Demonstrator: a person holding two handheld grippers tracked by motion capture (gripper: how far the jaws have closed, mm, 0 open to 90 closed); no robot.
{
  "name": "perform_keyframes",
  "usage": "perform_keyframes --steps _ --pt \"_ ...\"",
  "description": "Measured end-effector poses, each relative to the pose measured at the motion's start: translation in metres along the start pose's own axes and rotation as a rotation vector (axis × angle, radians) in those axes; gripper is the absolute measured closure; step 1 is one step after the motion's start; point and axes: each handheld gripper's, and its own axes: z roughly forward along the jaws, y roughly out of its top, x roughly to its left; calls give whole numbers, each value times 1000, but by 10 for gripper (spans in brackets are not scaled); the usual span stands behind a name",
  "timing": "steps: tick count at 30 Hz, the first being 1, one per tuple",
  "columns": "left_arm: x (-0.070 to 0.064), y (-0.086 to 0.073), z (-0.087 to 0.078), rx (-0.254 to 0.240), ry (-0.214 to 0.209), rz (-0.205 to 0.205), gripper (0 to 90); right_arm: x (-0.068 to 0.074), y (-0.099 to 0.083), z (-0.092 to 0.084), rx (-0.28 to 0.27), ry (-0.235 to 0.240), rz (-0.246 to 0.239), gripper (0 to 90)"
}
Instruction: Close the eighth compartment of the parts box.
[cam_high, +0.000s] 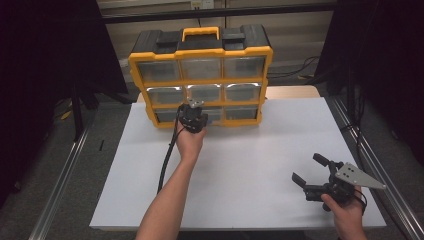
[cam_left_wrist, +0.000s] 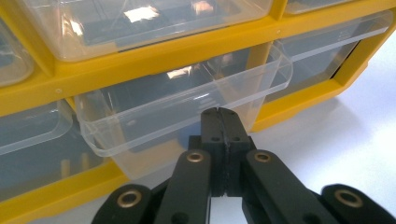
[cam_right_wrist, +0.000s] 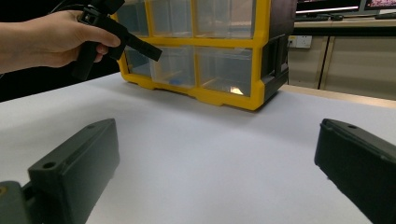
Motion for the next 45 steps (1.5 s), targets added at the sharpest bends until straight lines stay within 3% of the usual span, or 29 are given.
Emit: perform_keyframes --steps 10,28,31,45 --pt "1 0 0 7 12 27 900 0 0 0 -1 -1 -1 0" --pt "-1 0 2 -19 28 0 900 -1 0 -1 0 -1 -1 0" --pt "1 0 2 -8 33 21 900 -1 0 -1 -1 -3 0 0" --pt "0 1 3 -17 46 20 900 -1 0 -1 -3 -4 -5 0"
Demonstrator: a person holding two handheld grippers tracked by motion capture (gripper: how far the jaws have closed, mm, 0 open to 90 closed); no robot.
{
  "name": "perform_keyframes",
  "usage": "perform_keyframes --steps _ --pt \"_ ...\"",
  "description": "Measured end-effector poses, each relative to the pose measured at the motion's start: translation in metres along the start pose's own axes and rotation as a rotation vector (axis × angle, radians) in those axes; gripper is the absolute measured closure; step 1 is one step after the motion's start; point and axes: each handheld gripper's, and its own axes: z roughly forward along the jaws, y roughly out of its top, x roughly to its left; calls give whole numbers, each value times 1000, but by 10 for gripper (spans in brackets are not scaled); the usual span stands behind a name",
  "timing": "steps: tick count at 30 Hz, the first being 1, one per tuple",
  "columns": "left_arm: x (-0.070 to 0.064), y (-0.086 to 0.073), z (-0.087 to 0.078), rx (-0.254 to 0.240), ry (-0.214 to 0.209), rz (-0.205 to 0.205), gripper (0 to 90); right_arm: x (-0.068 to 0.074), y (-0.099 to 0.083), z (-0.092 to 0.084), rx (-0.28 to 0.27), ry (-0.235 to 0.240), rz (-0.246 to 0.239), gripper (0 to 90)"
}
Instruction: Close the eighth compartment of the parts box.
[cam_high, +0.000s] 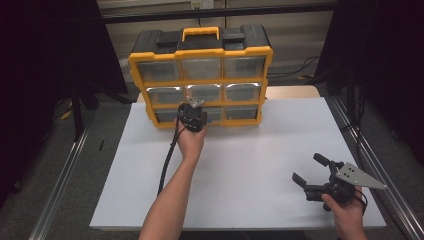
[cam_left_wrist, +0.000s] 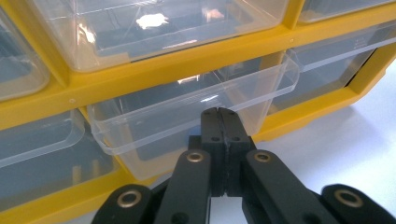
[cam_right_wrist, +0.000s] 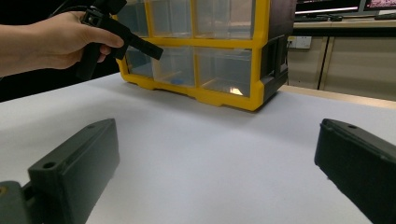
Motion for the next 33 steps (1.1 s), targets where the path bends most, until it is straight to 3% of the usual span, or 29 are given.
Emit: perform_keyframes --steps 13,33 --pt "0 0 3 -7 6 -14 900 0 0 0 1 1 3 0" --pt "0 0 5 -4 21 1 900 -1 0 0 4 7 3 0"
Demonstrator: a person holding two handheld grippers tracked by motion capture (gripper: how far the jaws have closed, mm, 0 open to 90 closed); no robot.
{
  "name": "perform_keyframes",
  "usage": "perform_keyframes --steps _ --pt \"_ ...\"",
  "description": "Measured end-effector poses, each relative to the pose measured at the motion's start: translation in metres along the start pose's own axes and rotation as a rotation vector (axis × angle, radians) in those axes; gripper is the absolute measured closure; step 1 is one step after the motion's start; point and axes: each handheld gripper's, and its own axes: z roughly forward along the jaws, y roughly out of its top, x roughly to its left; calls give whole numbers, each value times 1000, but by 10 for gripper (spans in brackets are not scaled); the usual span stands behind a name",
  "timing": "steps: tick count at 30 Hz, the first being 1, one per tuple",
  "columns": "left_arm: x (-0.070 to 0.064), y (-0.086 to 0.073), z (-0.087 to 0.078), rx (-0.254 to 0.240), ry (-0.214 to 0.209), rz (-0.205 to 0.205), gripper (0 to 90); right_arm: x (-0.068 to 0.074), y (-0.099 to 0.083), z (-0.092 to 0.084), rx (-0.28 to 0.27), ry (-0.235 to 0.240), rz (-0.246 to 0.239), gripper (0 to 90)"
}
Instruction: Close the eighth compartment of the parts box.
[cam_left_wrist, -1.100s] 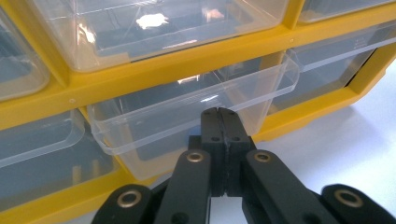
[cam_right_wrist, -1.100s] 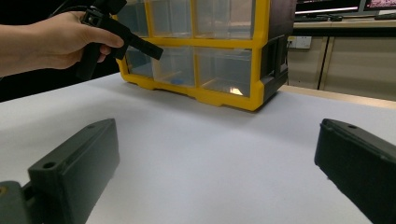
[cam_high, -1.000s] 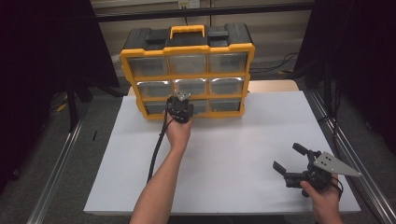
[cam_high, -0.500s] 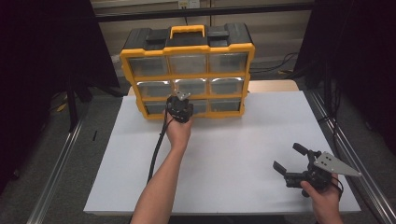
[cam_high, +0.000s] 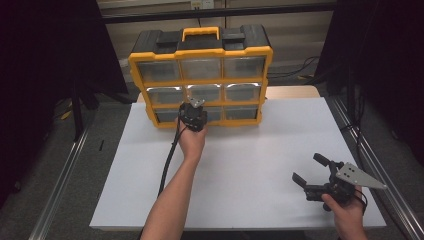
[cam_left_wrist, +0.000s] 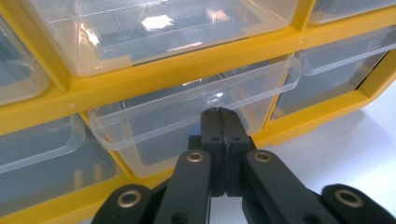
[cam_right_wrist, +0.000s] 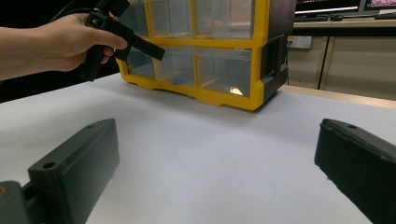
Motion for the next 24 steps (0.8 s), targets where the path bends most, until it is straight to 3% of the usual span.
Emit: perform_keyframes --steps 24 --pt "0 1 2 -7 15 8 900 0 0 0 -3 -3 4 0"
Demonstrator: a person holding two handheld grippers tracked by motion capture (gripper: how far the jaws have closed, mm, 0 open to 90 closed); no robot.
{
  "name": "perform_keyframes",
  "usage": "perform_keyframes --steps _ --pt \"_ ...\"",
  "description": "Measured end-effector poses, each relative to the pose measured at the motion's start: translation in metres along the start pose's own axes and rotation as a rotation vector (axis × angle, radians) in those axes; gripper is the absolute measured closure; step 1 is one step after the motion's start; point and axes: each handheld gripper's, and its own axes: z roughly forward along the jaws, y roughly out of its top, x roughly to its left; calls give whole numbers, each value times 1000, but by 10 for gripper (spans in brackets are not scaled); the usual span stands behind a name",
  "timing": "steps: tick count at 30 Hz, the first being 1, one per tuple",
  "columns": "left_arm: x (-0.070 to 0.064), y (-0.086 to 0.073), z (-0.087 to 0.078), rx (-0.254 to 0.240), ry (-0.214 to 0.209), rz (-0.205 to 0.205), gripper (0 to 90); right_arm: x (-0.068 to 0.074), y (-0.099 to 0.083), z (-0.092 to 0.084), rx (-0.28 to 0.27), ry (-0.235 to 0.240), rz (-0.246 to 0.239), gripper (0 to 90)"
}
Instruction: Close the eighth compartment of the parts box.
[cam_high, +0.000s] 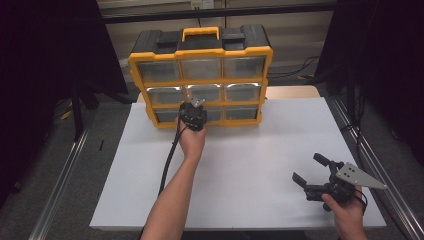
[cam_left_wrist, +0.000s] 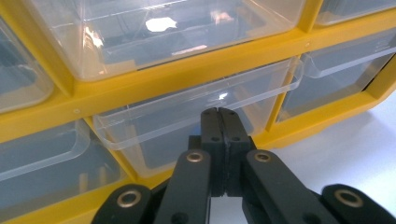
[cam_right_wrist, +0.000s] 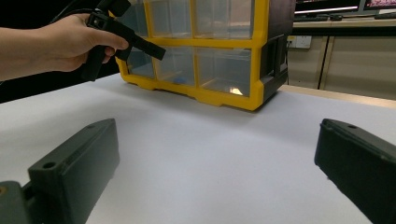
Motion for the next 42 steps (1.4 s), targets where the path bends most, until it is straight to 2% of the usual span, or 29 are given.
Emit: perform_keyframes --steps 22,30,42 --pt "0 0 2 -2 16 1 893 0 0 0 -1 1 -1 0" --pt "0 0 3 2 18 18 893 0 0 0 -4 1 -5 0" --pt "-1 0 3 -1 21 21 867 0 0 0 -3 2 -3 0"
